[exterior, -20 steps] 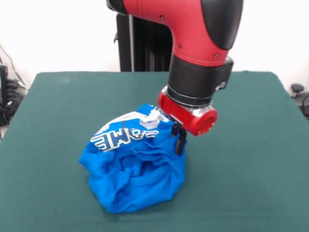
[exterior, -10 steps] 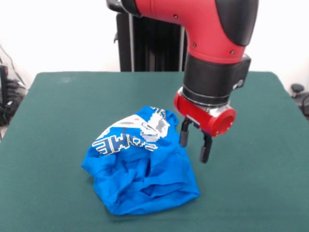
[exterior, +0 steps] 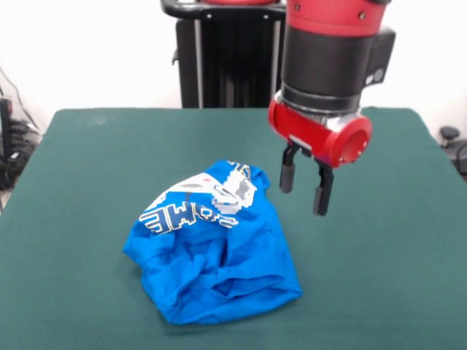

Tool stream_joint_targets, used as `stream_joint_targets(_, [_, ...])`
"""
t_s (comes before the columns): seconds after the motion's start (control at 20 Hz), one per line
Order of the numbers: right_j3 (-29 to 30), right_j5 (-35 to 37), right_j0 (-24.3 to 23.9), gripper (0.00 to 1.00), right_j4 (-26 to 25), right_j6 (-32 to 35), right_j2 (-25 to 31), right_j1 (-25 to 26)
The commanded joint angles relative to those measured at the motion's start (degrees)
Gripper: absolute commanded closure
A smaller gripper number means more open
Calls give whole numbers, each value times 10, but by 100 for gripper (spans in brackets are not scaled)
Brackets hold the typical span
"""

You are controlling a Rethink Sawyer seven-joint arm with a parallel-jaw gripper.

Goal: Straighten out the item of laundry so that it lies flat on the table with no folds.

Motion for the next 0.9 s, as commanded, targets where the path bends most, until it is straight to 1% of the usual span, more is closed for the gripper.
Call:
stream_joint_targets(0.05, [-10,8,9,0,-8,107,6,55])
stream_joint_targets(0.15, [-21,-14,16,0,-18,117,-18,82])
stream_joint_targets(0.3, [-26,-49,19,0,-24,120,-32,112])
stream_joint_targets(0.55, [-30,-93,21,0,-20,128,-40,142])
stream_joint_targets(0.7, [-33,-108,26,0,-15,132,-52,157])
stream_joint_targets(0.9, [-32,-129,23,0,-8,124,-54,170])
